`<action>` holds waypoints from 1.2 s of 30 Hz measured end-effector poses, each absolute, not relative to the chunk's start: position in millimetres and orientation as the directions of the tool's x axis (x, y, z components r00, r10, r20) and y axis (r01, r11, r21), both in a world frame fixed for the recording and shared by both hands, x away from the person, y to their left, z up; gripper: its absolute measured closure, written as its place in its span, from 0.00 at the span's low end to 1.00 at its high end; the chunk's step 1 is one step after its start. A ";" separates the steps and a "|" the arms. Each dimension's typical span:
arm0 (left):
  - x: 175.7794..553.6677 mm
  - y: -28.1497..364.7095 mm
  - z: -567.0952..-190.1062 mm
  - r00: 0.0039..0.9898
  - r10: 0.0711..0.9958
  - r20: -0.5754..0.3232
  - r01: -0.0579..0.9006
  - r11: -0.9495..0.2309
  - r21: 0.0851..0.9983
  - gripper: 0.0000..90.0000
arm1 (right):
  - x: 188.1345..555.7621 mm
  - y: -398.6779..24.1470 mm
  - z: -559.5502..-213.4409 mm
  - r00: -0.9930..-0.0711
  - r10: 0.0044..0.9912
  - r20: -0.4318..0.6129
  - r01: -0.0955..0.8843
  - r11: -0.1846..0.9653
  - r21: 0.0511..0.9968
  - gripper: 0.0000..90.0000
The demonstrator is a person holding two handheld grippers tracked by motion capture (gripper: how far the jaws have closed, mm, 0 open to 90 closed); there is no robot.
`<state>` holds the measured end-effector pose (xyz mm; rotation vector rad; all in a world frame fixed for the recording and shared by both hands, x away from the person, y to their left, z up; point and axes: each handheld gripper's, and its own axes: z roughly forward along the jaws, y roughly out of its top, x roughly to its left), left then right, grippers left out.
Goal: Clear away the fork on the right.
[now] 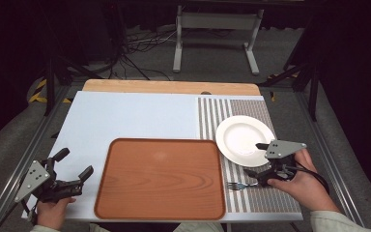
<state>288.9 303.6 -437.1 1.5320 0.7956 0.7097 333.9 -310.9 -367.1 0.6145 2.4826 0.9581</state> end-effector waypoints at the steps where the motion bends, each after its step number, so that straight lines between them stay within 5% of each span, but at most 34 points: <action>1: 288.8 303.5 -437.0 0.579 0.816 -0.004 0.088 -0.058 0.994 0.01 | 334.1 -310.2 -366.9 -0.824 0.525 -0.215 0.252 0.679 0.690 0.10; 36: 288.9 302.8 -437.0 0.579 0.815 -0.003 0.090 -0.060 0.994 0.01 | 344.8 -292.3 -380.8 -0.923 0.337 -0.186 0.246 0.889 0.386 0.13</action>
